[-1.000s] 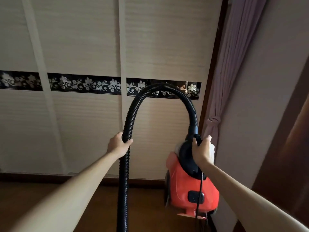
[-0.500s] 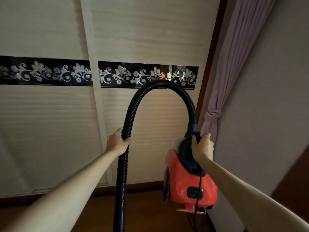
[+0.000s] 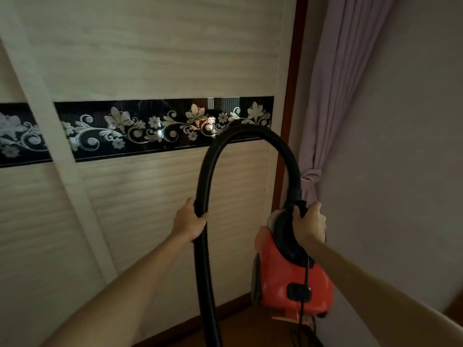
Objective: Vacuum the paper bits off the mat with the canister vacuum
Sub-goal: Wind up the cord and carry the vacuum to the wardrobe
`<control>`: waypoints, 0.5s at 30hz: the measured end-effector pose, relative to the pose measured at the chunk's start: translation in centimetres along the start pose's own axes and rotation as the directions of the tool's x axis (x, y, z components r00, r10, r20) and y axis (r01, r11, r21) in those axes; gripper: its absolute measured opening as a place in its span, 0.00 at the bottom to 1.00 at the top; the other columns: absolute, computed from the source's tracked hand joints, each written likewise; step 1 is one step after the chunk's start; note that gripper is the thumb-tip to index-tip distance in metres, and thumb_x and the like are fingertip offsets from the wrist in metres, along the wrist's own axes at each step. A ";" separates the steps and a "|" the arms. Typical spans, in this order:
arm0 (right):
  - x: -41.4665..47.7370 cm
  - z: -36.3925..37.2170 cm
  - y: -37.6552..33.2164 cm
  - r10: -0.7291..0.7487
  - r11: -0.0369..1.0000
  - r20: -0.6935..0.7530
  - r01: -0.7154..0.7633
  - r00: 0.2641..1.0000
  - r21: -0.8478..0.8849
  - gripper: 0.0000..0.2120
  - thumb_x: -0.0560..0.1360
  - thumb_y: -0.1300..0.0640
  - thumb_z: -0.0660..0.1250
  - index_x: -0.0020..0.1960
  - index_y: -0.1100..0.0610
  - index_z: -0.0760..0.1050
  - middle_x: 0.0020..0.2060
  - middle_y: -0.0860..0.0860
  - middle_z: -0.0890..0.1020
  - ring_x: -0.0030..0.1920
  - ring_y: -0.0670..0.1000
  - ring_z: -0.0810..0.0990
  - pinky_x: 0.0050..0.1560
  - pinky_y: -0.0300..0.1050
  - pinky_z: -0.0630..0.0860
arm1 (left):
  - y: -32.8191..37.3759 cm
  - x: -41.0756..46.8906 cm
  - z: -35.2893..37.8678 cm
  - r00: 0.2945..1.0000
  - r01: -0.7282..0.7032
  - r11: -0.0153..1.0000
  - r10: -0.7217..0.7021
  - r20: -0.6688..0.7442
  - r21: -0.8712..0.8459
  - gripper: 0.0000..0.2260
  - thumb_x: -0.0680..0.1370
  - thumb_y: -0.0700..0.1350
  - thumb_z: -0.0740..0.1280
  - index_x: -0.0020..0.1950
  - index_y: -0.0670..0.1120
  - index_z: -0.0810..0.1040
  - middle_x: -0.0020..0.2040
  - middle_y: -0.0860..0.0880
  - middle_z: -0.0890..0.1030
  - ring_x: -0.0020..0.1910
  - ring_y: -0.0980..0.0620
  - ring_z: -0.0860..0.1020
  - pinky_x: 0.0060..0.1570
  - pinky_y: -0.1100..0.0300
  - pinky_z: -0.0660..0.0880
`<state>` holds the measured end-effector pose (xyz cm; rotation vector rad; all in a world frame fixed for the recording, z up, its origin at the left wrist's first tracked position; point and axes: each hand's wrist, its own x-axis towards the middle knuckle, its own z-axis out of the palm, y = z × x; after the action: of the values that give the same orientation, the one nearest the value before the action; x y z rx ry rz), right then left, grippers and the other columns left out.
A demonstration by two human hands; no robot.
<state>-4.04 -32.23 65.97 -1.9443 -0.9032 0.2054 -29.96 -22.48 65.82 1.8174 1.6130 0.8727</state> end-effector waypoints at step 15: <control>4.9 4.4 -0.9 0.197 0.966 -0.315 -0.238 0.928 -0.097 0.11 0.81 0.53 0.61 0.50 0.58 0.62 0.34 0.52 0.72 0.32 0.56 0.75 0.29 0.49 0.72 | 0.4 16.7 6.4 0.902 -0.272 0.957 0.288 0.322 -0.096 0.12 0.79 0.50 0.69 0.56 0.47 0.69 0.50 0.50 0.78 0.37 0.55 0.76 0.28 0.61 0.72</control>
<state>-3.15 -25.64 65.41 -2.1285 -0.5086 -0.0288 -23.65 -5.84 63.89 2.0663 1.1282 0.6678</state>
